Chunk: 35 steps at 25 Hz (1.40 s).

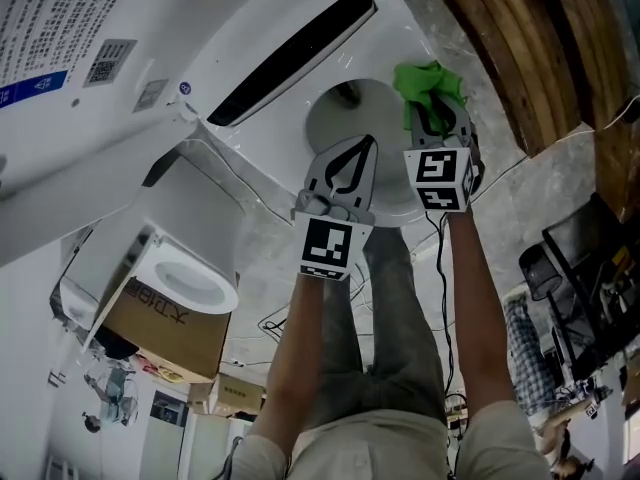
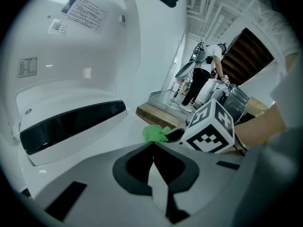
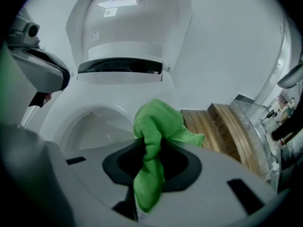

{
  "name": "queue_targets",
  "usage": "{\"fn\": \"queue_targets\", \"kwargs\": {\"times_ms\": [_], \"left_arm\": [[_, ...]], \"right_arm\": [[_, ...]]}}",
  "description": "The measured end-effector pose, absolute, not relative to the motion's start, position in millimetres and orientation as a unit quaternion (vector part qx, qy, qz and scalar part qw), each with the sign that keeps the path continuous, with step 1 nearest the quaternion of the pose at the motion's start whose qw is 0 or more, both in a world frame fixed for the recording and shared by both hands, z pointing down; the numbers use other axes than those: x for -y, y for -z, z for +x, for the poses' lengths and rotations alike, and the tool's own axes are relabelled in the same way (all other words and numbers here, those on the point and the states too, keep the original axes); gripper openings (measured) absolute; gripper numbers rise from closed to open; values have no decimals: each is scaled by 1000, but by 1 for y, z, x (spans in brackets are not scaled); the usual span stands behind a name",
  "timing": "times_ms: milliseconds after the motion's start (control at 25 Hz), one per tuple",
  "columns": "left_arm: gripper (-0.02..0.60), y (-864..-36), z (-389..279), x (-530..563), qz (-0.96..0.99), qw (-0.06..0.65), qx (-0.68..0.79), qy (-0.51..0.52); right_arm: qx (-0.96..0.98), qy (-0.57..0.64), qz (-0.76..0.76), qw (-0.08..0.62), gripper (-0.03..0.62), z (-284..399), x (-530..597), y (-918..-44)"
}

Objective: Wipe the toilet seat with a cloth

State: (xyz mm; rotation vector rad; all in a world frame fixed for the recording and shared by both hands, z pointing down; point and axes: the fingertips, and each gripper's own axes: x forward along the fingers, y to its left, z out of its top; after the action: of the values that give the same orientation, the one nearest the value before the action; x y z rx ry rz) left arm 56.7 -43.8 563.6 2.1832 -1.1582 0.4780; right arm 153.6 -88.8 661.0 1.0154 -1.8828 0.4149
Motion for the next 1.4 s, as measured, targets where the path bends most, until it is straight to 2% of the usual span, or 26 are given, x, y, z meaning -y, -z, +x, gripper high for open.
{"fn": "queue_targets", "kwargs": {"times_ms": [1400], "left_arm": [[12,-570,-40,31,796,320,487,-160]], "right_arm": [[793,-133,382,455,97,50,130,-659]]}}
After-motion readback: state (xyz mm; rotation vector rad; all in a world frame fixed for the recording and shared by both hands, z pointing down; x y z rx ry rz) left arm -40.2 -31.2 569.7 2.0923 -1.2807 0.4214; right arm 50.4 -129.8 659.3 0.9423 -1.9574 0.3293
